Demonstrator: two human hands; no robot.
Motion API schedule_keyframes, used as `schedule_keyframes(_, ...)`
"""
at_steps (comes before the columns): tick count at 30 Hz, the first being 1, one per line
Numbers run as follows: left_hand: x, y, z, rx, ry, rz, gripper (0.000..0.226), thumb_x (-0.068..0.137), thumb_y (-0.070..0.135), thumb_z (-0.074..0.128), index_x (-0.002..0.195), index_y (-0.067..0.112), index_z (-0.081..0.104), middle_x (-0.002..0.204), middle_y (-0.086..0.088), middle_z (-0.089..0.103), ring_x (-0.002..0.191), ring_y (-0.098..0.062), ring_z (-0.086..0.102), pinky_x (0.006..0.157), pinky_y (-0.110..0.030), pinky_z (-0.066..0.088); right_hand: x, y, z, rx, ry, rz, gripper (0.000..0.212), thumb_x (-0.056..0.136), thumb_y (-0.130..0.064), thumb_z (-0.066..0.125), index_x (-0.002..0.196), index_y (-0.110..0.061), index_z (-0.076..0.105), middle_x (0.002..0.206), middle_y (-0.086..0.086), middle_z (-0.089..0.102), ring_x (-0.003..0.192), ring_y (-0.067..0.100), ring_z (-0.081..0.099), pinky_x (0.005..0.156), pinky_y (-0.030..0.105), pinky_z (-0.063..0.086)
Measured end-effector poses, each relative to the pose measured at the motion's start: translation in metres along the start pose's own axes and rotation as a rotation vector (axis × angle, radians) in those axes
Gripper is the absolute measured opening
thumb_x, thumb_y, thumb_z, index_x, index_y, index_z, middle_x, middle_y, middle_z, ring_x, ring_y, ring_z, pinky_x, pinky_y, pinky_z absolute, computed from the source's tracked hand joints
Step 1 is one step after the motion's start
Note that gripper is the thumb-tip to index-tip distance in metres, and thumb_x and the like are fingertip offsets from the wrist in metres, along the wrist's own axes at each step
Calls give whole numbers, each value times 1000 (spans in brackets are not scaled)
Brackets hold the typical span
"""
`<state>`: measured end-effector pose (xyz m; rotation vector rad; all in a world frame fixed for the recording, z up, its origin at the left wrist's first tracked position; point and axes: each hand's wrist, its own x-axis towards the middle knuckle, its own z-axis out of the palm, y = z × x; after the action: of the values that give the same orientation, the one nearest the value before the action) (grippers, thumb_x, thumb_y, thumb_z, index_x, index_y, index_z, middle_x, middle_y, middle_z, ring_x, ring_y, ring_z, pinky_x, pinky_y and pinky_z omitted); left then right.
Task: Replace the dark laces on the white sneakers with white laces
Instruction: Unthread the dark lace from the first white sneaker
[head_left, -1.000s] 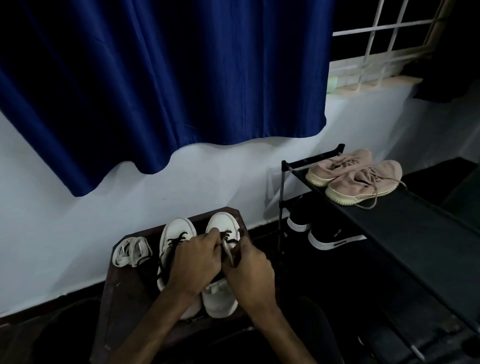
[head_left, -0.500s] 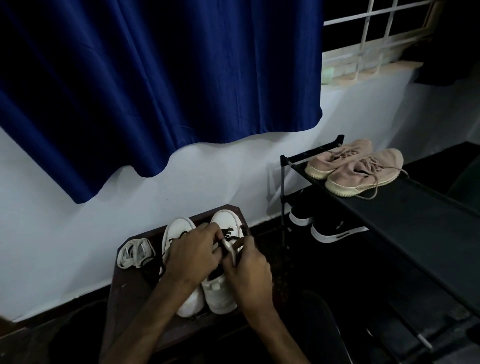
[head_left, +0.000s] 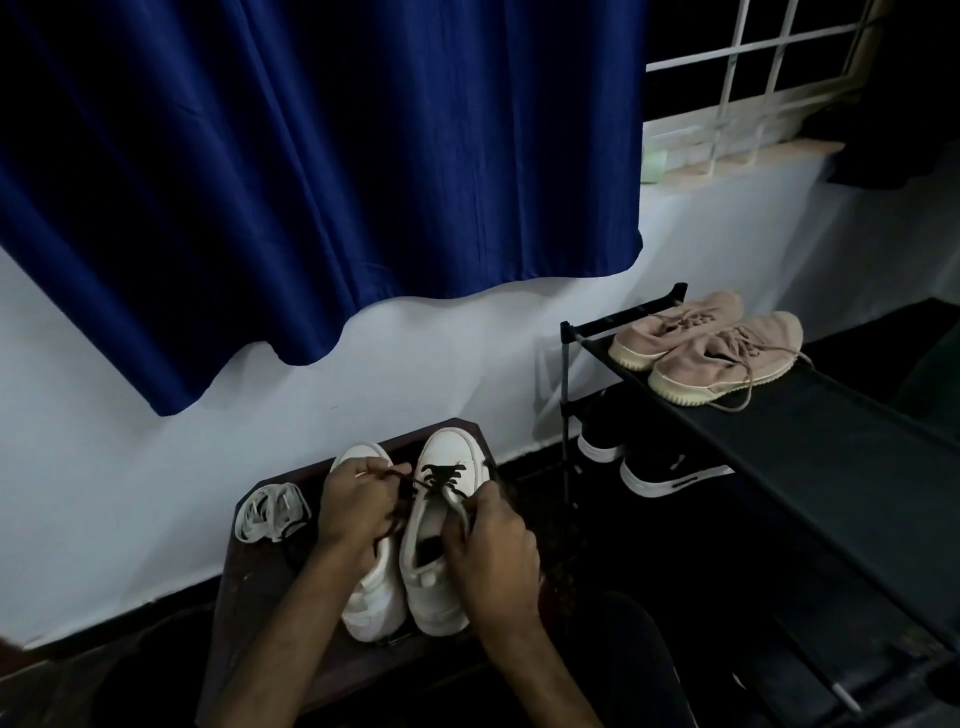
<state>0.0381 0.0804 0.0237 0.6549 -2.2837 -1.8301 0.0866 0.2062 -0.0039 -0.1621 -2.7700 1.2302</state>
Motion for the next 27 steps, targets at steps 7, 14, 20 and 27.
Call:
schedule_keyframes(7,-11,24,-2,1000,-293,559,23,82,23,56,102,34,61,108,21,59,100,-4,57,83,-31,47,0,3,3,26,32,3,23,92,-41,47,100,-20,44,101,4,64,93,32,63,77,42,49)
schedule_keyframes(14,-12,17,3,1219,-227,808,15,90,39,59,99,28,65,111,11,57,107,-11,54,83,-33,47,0,2,3,20,20,-18,25,92,-41,47,103,-19,44,103,4,64,93,32,63,78,43,50)
schedule_keyframes(20,6,19,-25,478,126,573,15,85,23,71,74,23,61,88,10,61,81,-13,61,72,-34,49,-2,-1,0,-13,4,-21,22,94,-39,43,103,-19,43,107,6,63,98,36,62,78,41,46)
schedule_keyframes(27,5,-1,-22,601,-88,612,41,84,20,71,122,23,54,120,9,56,109,-14,52,91,-36,44,0,1,2,8,23,-6,24,92,-39,46,107,-20,44,107,5,64,98,33,62,79,41,47)
